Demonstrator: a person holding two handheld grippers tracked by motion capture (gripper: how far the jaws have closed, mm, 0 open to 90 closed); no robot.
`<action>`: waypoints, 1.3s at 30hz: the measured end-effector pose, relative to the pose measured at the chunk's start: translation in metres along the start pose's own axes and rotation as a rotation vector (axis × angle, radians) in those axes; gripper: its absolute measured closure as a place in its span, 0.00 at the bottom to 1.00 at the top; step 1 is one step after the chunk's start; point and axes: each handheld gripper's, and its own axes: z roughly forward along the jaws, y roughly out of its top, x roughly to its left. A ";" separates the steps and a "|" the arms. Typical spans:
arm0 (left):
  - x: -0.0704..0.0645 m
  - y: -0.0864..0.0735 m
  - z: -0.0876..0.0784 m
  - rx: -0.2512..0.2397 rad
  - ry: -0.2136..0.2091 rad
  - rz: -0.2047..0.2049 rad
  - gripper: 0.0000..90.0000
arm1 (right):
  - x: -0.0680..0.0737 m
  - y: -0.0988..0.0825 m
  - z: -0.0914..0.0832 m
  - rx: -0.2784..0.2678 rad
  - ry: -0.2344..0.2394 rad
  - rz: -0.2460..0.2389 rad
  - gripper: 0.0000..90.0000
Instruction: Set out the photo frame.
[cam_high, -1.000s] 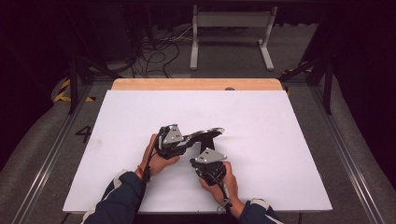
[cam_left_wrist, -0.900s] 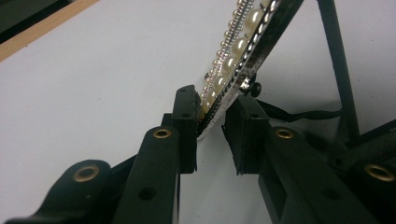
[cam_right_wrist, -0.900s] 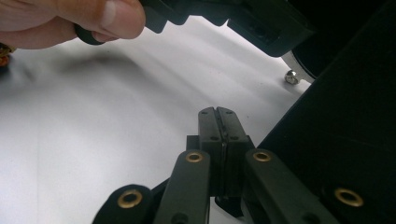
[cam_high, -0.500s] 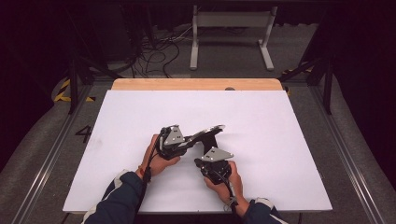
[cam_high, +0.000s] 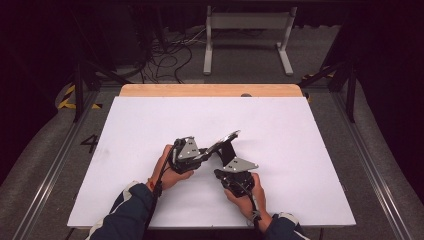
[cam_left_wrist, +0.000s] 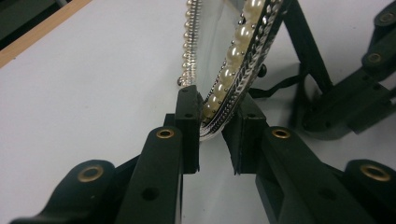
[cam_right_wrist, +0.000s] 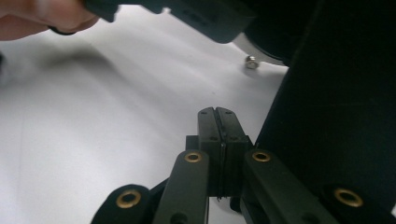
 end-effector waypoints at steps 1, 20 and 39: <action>0.000 0.000 0.000 0.000 0.000 0.000 0.85 | 0.000 0.000 0.000 0.000 0.000 0.000 1.00; -0.011 0.010 0.001 0.020 -0.034 0.058 0.84 | -0.031 -0.008 -0.019 0.000 0.006 0.030 1.00; -0.016 0.013 0.003 0.009 -0.053 0.070 0.82 | -0.046 -0.009 -0.024 0.014 0.027 -0.006 1.00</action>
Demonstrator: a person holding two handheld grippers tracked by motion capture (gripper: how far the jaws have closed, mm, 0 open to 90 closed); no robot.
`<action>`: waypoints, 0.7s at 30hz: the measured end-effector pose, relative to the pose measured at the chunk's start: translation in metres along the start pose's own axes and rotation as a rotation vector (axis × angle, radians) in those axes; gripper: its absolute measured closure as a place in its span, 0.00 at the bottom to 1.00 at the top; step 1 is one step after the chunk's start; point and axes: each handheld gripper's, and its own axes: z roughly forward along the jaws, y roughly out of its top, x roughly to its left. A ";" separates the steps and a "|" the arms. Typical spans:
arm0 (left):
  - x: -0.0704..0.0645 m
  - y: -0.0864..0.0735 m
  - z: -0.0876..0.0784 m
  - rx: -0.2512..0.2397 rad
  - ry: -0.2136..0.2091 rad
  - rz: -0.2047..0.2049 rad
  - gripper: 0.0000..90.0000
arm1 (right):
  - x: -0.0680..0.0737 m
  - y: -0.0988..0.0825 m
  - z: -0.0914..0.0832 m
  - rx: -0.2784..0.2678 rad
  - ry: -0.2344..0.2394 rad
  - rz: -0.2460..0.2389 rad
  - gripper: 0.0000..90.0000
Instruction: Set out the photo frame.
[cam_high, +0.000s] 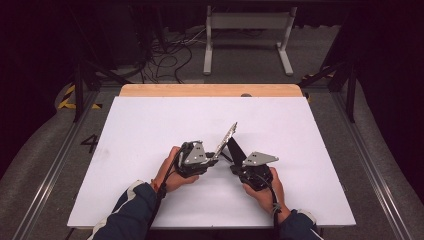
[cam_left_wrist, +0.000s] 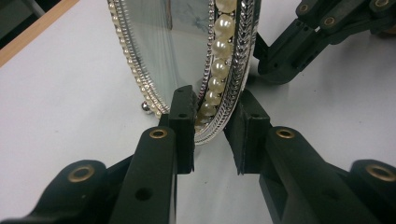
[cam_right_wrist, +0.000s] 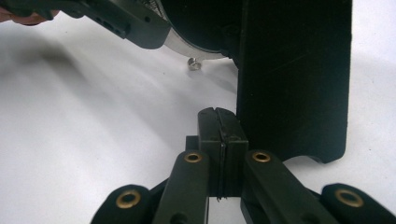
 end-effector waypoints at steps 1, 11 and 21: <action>0.000 0.000 0.000 -0.004 -0.003 0.000 0.82 | 0.000 0.000 0.000 0.002 -0.002 -0.002 1.00; -0.001 0.000 0.003 -0.021 -0.024 -0.012 0.80 | -0.007 0.000 0.000 0.011 -0.005 -0.002 1.00; -0.001 0.000 0.006 -0.028 -0.038 -0.025 0.79 | -0.013 0.000 -0.001 0.015 -0.015 -0.005 1.00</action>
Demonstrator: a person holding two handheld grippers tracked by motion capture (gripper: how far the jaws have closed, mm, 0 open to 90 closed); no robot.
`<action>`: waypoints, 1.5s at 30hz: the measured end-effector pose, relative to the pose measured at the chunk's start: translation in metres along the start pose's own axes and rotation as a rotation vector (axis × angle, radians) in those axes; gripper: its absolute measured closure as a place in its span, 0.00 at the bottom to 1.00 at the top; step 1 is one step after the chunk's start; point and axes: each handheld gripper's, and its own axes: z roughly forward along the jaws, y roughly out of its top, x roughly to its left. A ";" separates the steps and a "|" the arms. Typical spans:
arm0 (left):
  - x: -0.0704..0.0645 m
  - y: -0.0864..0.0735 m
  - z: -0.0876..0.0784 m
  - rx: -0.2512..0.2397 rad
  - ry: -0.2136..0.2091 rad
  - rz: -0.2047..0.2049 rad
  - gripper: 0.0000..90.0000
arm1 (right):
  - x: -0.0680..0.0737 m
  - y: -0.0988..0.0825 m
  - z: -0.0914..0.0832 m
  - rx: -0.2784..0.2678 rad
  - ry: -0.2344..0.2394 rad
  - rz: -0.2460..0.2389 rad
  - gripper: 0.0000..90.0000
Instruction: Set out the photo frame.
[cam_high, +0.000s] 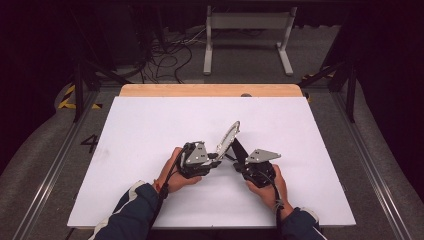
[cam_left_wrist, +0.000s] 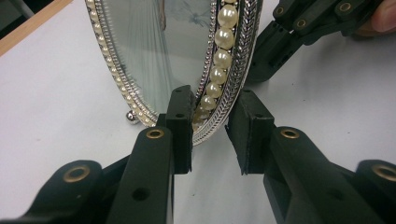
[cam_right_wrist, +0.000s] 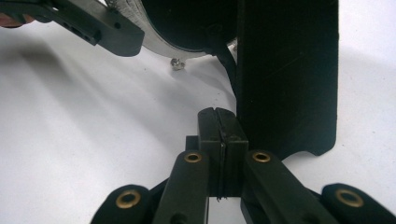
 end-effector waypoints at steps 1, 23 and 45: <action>0.000 0.000 -0.001 0.001 -0.002 -0.003 0.79 | -0.001 0.000 0.000 0.000 -0.002 0.000 1.00; 0.010 -0.013 -0.036 -0.032 0.012 -0.063 0.76 | -0.028 -0.003 -0.003 -0.006 -0.064 0.040 1.00; -0.010 -0.086 -0.102 0.088 0.171 -0.187 0.31 | -0.020 0.002 -0.007 -0.039 -0.041 0.018 0.82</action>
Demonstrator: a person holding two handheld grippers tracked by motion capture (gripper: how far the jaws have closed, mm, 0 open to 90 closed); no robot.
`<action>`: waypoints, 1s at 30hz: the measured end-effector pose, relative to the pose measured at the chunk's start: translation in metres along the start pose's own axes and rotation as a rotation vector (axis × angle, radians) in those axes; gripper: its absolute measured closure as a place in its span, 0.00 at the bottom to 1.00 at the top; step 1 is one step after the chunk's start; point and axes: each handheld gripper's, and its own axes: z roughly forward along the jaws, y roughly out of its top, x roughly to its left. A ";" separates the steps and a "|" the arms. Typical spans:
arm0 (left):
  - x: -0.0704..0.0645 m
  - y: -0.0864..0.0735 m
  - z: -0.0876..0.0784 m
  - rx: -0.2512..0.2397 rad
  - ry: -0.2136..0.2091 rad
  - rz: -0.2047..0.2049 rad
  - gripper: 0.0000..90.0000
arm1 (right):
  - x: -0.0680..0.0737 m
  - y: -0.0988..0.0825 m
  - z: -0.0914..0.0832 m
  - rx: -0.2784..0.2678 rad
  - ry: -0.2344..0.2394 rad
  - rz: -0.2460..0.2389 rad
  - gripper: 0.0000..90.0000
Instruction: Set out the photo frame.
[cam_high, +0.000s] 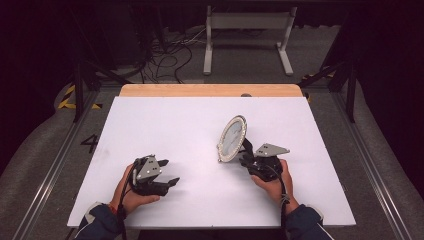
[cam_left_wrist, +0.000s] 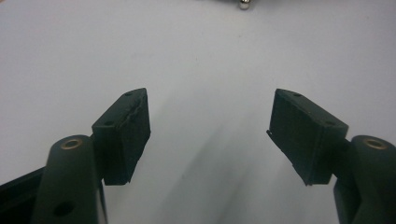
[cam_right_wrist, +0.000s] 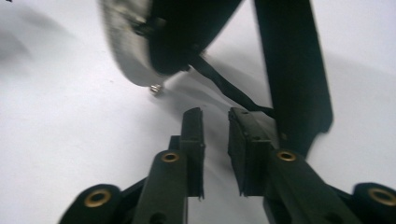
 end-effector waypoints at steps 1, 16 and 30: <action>-0.001 -0.003 -0.003 0.002 0.005 -0.005 0.29 | 0.003 0.001 0.000 -0.004 0.004 -0.008 0.79; -0.006 -0.022 -0.016 0.051 0.052 -0.036 0.21 | 0.027 0.015 0.019 -0.041 0.009 0.009 0.51; -0.009 -0.039 -0.036 0.061 0.106 -0.090 0.21 | 0.023 0.026 0.038 -0.127 0.009 0.147 0.58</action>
